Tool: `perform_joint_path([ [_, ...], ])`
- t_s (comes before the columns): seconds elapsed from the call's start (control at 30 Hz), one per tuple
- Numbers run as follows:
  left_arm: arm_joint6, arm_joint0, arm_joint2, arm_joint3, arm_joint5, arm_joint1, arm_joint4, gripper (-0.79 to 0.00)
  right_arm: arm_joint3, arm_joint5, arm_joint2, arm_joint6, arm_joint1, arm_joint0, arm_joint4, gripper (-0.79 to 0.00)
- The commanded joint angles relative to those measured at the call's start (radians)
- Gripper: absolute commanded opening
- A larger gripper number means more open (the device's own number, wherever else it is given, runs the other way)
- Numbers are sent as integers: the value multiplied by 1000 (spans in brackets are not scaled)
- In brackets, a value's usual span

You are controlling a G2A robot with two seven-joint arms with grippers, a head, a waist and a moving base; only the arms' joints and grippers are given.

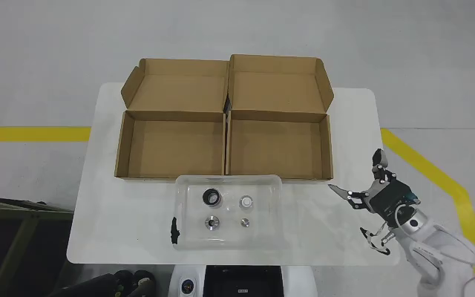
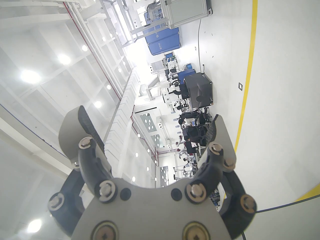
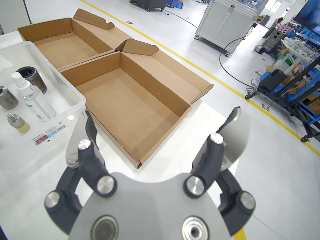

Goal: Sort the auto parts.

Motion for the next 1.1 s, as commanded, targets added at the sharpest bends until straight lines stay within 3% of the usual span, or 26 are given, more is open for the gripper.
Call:
perform_joint_path([
  [0.0, 0, 0, 0, 0, 0, 0, 0, 0, 0, 0, 0, 0, 0, 0, 0, 0],
  [0.27, 0, 0, 0, 0, 0, 0, 0, 0, 0, 16, -16, 9, 0, 7, 5, 0],
  [0.47, 0, 0, 0, 0, 0, 0, 0, 0, 11, -28, -81, 70, 6, 52, 55, 0],
  [1.07, 0, 0, 0, 0, 0, 0, 0, 0, 51, -183, -382, 333, 20, 231, 161, 0],
])
